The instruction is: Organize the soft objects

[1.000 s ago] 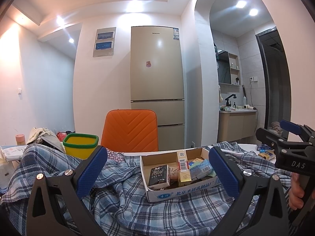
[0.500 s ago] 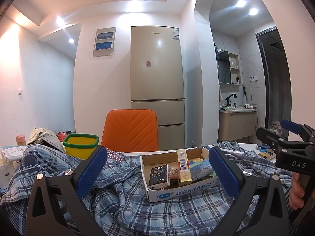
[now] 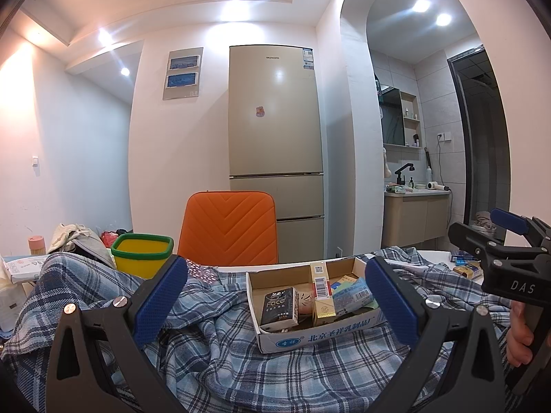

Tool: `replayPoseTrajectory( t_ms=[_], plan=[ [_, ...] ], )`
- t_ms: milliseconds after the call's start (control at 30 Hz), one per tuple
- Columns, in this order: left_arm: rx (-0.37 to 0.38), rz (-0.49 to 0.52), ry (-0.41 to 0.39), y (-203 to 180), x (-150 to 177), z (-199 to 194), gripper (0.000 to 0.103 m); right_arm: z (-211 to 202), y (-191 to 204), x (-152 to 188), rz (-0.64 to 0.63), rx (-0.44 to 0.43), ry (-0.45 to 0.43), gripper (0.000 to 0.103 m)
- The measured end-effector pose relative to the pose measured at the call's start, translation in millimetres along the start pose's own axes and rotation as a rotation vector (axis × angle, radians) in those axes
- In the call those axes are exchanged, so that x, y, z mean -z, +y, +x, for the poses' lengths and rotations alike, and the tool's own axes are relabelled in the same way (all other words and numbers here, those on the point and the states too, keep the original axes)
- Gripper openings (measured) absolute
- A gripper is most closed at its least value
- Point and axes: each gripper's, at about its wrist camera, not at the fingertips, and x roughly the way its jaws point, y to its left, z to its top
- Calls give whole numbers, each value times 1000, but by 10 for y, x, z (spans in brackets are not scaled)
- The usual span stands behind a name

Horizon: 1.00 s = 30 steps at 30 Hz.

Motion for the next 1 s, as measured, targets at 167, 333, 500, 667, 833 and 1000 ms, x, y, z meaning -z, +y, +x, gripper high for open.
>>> replayPoseTrajectory(
  t_ms=[167,333,500,667,833,1000],
  plan=[
    [-1,0,2,2,0,4,103,0,-2,0,-1,0,1,103],
    [-3,0,3,10,5,8,103,0,-2,-2,-1,0,0,103],
    [-5,-2,4,9,7,9,103,1,-4,-5,0,0,1,103],
    [-6,2,2,14,9,10,103,-2,-6,-6,0,0,2,103],
    [-7,4,0,21,13,8,103,7,7,9,-6,2,0,103],
    [-7,5,2,9,14,8,103,16,4,24,5,5,6,103]
  ],
)
